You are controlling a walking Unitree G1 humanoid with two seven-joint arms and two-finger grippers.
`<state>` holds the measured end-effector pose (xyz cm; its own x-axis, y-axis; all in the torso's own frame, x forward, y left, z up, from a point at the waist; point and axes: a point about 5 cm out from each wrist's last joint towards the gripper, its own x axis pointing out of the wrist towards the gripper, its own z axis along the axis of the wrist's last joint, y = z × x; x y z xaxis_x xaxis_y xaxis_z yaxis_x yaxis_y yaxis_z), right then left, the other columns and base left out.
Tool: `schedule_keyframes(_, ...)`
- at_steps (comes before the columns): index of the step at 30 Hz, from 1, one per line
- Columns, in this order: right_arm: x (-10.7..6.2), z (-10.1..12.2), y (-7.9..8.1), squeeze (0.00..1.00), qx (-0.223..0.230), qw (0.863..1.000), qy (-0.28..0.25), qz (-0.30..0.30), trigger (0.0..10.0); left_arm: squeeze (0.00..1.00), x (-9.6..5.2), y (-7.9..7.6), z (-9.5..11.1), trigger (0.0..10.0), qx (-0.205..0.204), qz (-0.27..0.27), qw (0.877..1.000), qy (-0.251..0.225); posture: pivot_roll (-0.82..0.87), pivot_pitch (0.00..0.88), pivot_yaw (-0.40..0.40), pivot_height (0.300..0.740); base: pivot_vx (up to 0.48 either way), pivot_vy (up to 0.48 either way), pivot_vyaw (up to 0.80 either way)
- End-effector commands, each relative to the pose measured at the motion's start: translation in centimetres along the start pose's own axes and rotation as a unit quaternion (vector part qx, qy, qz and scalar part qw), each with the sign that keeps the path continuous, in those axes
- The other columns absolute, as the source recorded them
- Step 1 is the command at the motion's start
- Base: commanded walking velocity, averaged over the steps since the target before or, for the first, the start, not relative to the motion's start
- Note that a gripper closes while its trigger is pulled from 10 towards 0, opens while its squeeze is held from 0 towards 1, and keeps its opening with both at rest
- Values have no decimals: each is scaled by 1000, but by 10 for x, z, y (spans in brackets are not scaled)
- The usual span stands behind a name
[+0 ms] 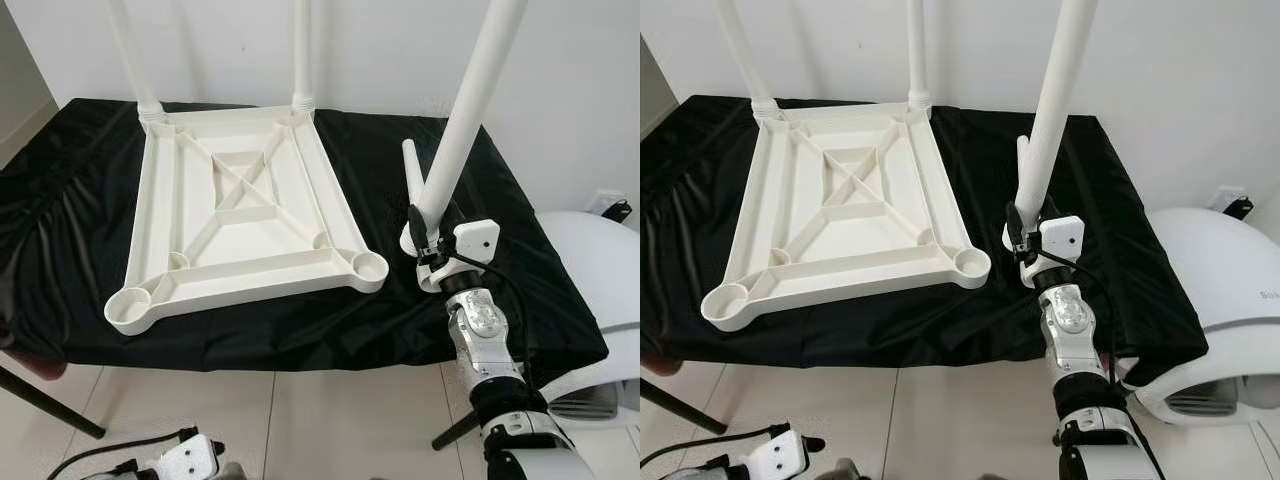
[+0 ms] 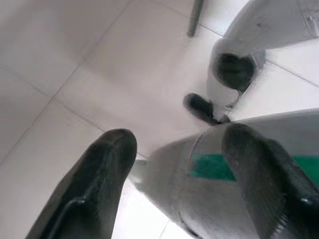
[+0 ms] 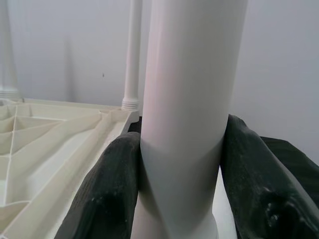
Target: Building children table
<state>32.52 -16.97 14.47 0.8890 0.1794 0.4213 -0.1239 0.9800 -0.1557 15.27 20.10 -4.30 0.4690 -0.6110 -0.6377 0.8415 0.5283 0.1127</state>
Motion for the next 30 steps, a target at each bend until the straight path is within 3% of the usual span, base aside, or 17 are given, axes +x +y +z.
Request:
schedule_keyframes(1, 5, 3, 2, 0, 5, 1000, -13, -4, 10000, 0, 6, 1, -16, 10000, -53, 68, 995, 50, 41, 0, 12, 740, 0, 0, 0)
schedule_keyframes(3, 6, 3, 3, 0, 6, 1000, -13, -3, 10000, 0, 9, -1, -20, 10000, -68, 75, 993, 63, 41, 0, 12, 740, 0, 0, 0)
schedule_keyframes(4, 8, 3, 9, 0, 15, 1000, -14, 0, 10000, 0, 16, -1, -26, 10000, -96, 105, 985, 99, 44, 0, 12, 740, 0, 0, 0)
schedule_keyframes(6, 8, 3, 12, 0, 20, 1000, -14, 2, 10000, 0, 18, -1, -28, 10000, -100, 113, 982, 110, 44, 0, 12, 740, 0, 0, 0)
schedule_keyframes(10, 10, 3, 22, 0, 31, 999, -14, 12, 10000, 0, 22, 3, -31, 10000, -189, 158, 961, 123, 46, 0, 5, 740, 0, 0, 0)
schedule_keyframes(12, 10, 3, 22, 0, 31, 999, -14, 12, 10000, 0, 22, 3, -31, 10000, -189, 158, 961, 123, 46, 0, 5, 740, 0, 0, 0)
schedule_keyframes(16, 10, 3, 29, 0, 42, 999, -13, 21, 10000, 0, 22, 13, -33, 10000, -260, 221, 931, 132, 44, 0, 0, 740, 0, 0, 0)
schedule_keyframes(17, 10, 3, 29, 0, 42, 999, -13, 21, 10000, 0, 22, 13, -33, 10000, -260, 221, 931, 132, 44, 0, 0, 740, 0, 0, 0)
schedule_keyframes(20, 8, 2, 30, 0, 43, 999, -11, 22, 10000, 0, 20, 13, -38, 10000, -283, 253, 913, 153, 42, 0, -6, 740, 0, 0, 0)
schedule_keyframes(30, 5, -1, 36, 0, 52, 998, -2, 24, 10000, 0, 24, 6, -41, 10000, -306, 279, 892, 180, 30, 0, -16, 740, 0, 0, 0)
